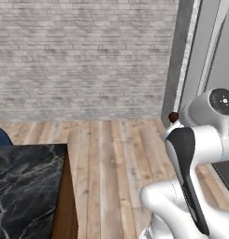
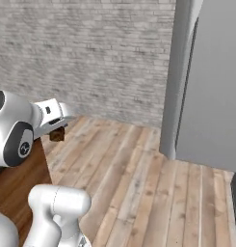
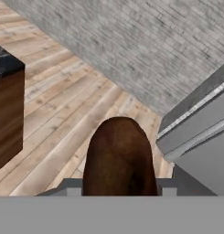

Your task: Place the beer and liquor on the top shelf of the fridge to keep them out of children's reach, and place the sweet potato on lower shelves for easy access.

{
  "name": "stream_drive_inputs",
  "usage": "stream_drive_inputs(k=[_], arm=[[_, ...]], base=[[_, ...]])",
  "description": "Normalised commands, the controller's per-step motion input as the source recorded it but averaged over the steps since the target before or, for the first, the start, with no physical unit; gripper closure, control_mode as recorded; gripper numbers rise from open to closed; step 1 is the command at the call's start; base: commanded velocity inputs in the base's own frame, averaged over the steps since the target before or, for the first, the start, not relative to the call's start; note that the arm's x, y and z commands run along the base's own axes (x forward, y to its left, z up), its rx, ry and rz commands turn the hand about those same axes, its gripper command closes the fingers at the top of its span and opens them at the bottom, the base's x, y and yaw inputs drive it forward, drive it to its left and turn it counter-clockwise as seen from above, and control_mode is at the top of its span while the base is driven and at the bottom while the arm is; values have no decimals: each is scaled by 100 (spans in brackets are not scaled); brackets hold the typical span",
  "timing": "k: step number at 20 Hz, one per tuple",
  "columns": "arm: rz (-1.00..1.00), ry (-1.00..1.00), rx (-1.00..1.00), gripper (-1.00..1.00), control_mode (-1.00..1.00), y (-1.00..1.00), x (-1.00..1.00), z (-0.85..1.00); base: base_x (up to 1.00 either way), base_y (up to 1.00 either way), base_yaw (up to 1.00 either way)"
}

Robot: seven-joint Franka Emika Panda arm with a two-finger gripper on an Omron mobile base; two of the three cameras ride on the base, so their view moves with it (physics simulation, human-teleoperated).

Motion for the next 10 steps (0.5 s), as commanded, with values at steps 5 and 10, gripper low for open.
stream_drive_inputs(k=[5, 10], arm=[[0, 0, 0, 100, 100, 0, 0, 0], [0, 0, 0, 100, 100, 0, 0, 0]], base=[[100, -3, 0], [100, 0, 0]])
